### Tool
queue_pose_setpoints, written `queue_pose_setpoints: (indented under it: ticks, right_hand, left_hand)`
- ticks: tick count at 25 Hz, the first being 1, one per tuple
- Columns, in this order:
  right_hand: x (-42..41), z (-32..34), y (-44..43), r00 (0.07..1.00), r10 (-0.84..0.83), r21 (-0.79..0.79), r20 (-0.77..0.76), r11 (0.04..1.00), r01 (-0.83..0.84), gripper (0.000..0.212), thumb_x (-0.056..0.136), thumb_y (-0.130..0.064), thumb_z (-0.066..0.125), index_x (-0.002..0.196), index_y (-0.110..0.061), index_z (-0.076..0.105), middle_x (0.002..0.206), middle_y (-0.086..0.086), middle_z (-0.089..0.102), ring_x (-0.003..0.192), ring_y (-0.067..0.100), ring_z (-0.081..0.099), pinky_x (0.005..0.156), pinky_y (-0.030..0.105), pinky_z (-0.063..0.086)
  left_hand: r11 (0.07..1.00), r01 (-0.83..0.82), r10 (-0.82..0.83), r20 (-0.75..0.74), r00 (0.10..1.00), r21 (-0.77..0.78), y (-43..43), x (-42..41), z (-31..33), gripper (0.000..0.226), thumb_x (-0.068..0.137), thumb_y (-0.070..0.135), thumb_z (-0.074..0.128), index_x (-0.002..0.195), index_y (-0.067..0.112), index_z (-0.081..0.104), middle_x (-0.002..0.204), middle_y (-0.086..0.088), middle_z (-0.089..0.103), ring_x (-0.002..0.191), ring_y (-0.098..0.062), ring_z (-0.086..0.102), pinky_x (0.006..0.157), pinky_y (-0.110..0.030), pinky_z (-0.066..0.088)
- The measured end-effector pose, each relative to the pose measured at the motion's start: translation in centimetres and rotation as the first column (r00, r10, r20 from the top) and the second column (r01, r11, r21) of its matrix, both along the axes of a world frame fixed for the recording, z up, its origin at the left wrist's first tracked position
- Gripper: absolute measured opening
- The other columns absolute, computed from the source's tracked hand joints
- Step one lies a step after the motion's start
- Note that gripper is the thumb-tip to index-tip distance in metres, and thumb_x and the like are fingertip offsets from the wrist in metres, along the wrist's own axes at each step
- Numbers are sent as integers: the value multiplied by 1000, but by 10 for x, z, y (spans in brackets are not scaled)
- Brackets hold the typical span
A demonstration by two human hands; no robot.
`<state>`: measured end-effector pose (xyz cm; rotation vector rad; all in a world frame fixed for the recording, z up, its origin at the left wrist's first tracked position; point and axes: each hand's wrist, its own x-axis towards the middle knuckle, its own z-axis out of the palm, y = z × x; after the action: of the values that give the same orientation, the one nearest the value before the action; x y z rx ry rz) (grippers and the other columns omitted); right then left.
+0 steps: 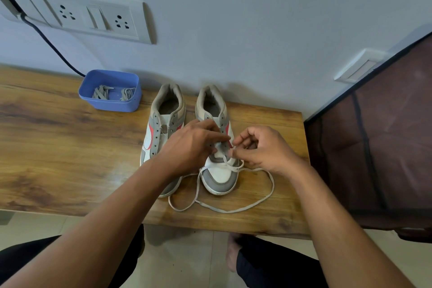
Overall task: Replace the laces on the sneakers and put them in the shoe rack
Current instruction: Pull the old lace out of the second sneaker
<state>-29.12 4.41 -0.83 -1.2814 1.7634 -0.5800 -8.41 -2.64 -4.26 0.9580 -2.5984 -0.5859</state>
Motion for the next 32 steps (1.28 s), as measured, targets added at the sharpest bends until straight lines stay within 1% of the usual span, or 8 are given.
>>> queue_pose_setpoints:
  ticks: [6,10,14,17,20,24,28,32]
  right_hand:
    - [-12,6,0,996,64,-69,-55,995,-68,19,81,-4,85,84,-23,80,72,-13,74,62,-4,64,58,16,51]
    - [-3,0,0,997,68,-61,-38,996,-70,17,80,-15,90,89,-24,80,79,-7,77,68,1,68,62,20,55]
    - [-8,3,-1,988,88,-81,-130,992,-99,17,81,-7,85,80,-24,81,68,-16,73,58,-3,63,55,15,49]
    - [-14,7,0,994,67,-87,-89,993,-74,14,80,-11,86,83,-23,81,71,-11,74,59,-1,63,54,17,51]
    - [2,-1,1,983,125,-78,-132,988,-136,15,79,-17,90,87,-26,81,78,-7,75,65,2,67,58,17,52]
    - [-14,5,-2,982,77,-80,-170,993,-92,13,79,-8,85,78,-20,79,66,-14,72,58,-5,64,53,13,47]
    - [-3,0,2,986,117,-59,-122,990,-125,16,79,-18,91,87,-25,80,78,-8,75,68,-1,67,61,16,54]
    - [-10,2,-2,978,96,-90,-187,989,-115,12,81,-10,86,81,-20,79,71,-12,73,62,-4,64,58,13,50]
  left_hand:
    - [1000,-5,5,-7,1000,18,0,1,-1,46,91,16,70,132,36,67,115,12,60,99,-9,50,73,-25,41]
    - [1000,-3,3,-17,1000,26,0,2,-1,47,88,13,71,129,35,69,113,11,60,93,-7,45,73,-29,45]
    - [1000,-7,8,-17,1000,14,1,6,-1,45,87,14,73,125,38,71,115,14,61,99,-10,53,69,-23,37]
    - [1000,-17,17,-19,1000,16,1,5,1,44,88,12,71,125,37,71,116,13,62,100,-11,54,67,-20,32]
    - [1000,-14,15,-14,1000,26,1,5,1,45,88,13,72,126,37,70,117,12,61,103,-12,54,71,-23,35]
    - [999,-13,14,-15,1000,34,1,6,2,43,90,15,71,127,38,70,119,13,60,105,-10,53,71,-24,38]
    - [999,-9,10,-11,1000,32,0,5,1,43,89,18,73,127,38,69,118,14,60,105,-10,53,72,-24,38]
    - [999,-6,7,-19,1000,39,1,5,1,44,90,18,73,128,39,69,119,14,60,106,-9,53,73,-25,43]
